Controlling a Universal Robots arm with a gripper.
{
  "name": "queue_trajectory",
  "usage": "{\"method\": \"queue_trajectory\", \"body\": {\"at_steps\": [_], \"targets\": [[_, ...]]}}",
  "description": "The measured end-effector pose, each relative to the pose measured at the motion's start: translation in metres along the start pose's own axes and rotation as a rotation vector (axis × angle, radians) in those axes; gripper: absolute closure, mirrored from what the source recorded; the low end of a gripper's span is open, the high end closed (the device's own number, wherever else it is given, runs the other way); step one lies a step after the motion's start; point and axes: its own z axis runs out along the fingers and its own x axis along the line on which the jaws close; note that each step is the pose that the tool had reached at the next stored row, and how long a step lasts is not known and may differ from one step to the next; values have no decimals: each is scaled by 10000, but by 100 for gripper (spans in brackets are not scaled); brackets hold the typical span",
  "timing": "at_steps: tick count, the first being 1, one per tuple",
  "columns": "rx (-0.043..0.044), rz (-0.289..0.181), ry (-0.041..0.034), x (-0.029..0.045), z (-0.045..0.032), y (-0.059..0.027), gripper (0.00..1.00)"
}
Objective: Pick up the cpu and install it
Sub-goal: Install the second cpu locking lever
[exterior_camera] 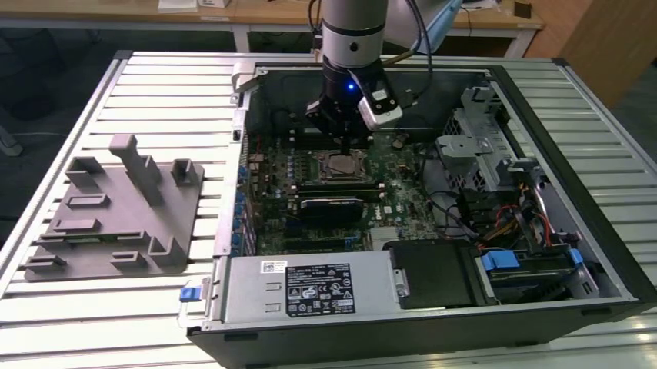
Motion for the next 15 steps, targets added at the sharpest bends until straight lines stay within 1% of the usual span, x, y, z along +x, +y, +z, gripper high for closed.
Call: {"method": "queue_trajectory", "body": {"at_steps": [4, 9, 15], "targets": [[1, 0, 1, 0, -4, -1, 89], [0, 0, 0, -3, -66, 0, 89], [2, -1, 2, -3, -69, -5, 89]]}}
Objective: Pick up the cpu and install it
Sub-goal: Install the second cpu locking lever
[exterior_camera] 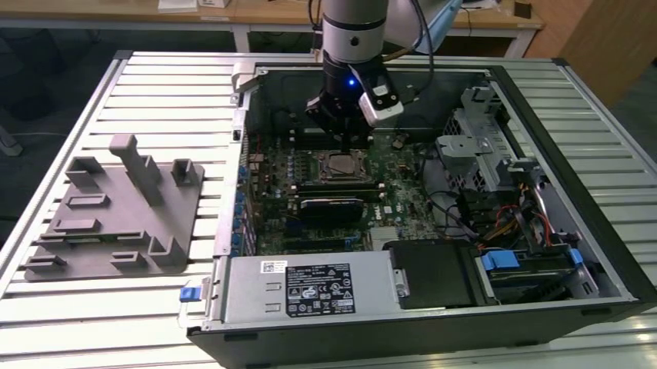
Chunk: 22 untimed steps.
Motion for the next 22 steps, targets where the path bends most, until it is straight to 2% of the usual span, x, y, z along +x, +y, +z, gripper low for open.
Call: {"method": "queue_trajectory", "body": {"at_steps": [5, 18, 22], "targets": [[-2, 1, -2, -7, 2, -68, 89], [-2, 1, -1, -35, 4, -346, 89], [-15, 0, 0, -41, 25, -415, 89]]}}
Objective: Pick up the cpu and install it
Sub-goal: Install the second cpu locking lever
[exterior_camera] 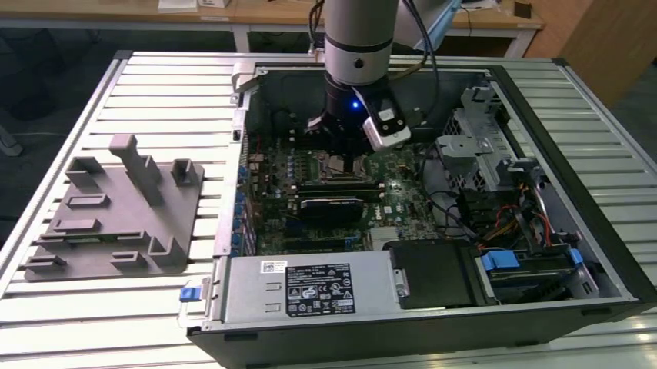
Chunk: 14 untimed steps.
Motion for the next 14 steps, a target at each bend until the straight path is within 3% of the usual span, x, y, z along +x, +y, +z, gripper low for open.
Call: {"method": "queue_trajectory", "body": {"at_steps": [14], "targets": [[-117, -315, 10, 36, 114, -54, 89]]}}
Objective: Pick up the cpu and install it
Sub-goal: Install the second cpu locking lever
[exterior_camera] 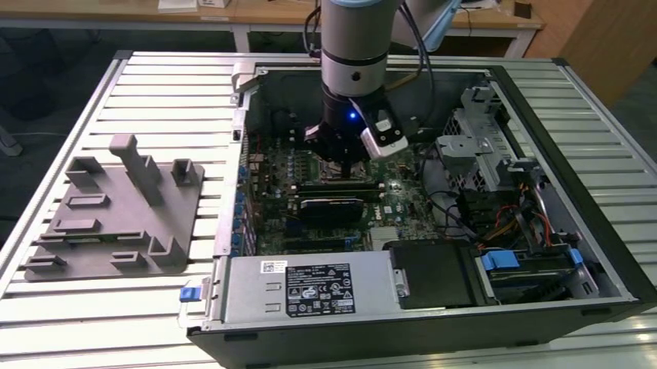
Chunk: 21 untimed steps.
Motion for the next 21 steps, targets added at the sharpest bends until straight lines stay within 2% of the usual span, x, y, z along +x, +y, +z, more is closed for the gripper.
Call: {"method": "queue_trajectory", "body": {"at_steps": [3, 6, 10, 12, 21], "targets": [[-6, -7, 0, 22, 18, -2, 89], [-10, -7, 1, 74, 33, -6, 89], [-45, -6, 4, 116, 79, -9, 89], [-72, -6, 6, 123, 102, -10, 89], [-140, -2, 8, 141, 111, -19, 89]]}}
